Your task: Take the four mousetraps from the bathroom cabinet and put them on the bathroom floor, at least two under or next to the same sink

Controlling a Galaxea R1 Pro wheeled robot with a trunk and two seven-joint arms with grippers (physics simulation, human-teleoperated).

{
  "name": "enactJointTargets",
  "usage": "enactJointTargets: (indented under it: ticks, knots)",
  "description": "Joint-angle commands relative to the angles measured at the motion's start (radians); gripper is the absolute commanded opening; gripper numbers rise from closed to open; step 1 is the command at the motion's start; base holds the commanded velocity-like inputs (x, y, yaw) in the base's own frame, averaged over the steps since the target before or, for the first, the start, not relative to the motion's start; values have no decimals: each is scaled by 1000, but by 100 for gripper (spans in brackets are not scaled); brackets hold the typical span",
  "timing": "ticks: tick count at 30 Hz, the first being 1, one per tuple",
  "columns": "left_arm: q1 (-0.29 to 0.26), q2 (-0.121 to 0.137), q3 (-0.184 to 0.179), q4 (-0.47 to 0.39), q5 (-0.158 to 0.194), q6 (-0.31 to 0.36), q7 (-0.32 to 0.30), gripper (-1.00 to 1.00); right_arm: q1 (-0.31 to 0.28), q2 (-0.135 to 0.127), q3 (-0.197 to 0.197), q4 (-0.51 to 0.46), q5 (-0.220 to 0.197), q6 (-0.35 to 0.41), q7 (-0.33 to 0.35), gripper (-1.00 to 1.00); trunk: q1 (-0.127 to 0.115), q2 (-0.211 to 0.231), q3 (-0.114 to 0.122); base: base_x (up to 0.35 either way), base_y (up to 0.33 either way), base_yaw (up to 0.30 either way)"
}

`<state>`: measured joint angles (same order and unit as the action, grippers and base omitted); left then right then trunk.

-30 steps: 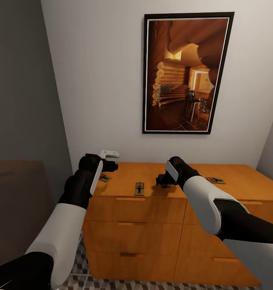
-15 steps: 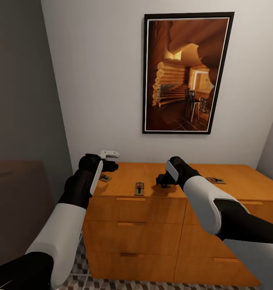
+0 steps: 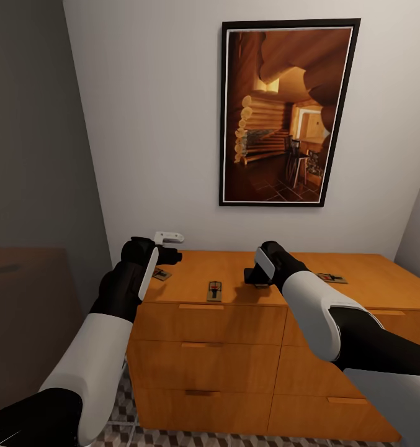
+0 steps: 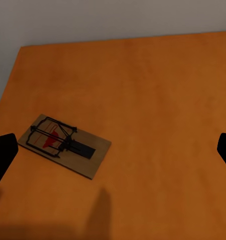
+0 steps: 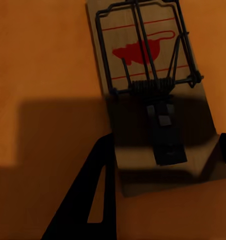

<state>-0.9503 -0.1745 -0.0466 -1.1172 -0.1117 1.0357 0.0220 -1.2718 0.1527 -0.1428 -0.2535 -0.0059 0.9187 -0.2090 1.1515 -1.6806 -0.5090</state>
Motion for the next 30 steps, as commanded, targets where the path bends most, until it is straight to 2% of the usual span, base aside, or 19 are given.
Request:
enactJointTargets:
  ticks: [1,9,13,16,17,18,22,27,29,30]
  knots:
    - [-1,0,-1,-1,-3,4,1,100,0,1,-11,22,1,4,-9,-100,0,0,-1,0,0,0]
    - [-1,0,-1,-4,-4,4,1,100,0,-4,-9,16,11,12,-10,-100,0,0,-1,0,0,0]
    - [-1,0,-1,-8,-5,4,1,100,0,-16,-9,-21,16,38,-8,-100,0,0,-1,0,0,0]
    - [-1,0,-1,-10,-5,4,1,100,0,-30,-9,-126,17,128,-8,-100,0,0,-1,0,0,0]
    - [-1,0,-1,-10,-5,4,1,100,0,-32,-9,-164,17,128,-8,-100,0,0,-1,0,0,0]
    - [-1,0,-1,-9,-4,3,1,100,0,-37,-8,-281,19,128,-10,-100,0,0,-1,0,0,0]
    - [-1,0,1,-24,-5,3,1,100,0,-37,-9,-294,21,128,-9,-100,0,0,-1,0,0,0]
    - [-1,0,1,-84,-3,4,1,100,0,-31,-4,-392,21,128,-8,-100,0,0,-1,0,0,0]
    - [-1,0,1,-102,17,4,0,100,0,-30,-4,-432,16,128,-7,-100,0,0,-1,0,0,0]
    - [-1,0,1,-107,39,4,0,100,0,-29,-3,-448,15,128,-6,-100,0,0,-1,0,0,0]
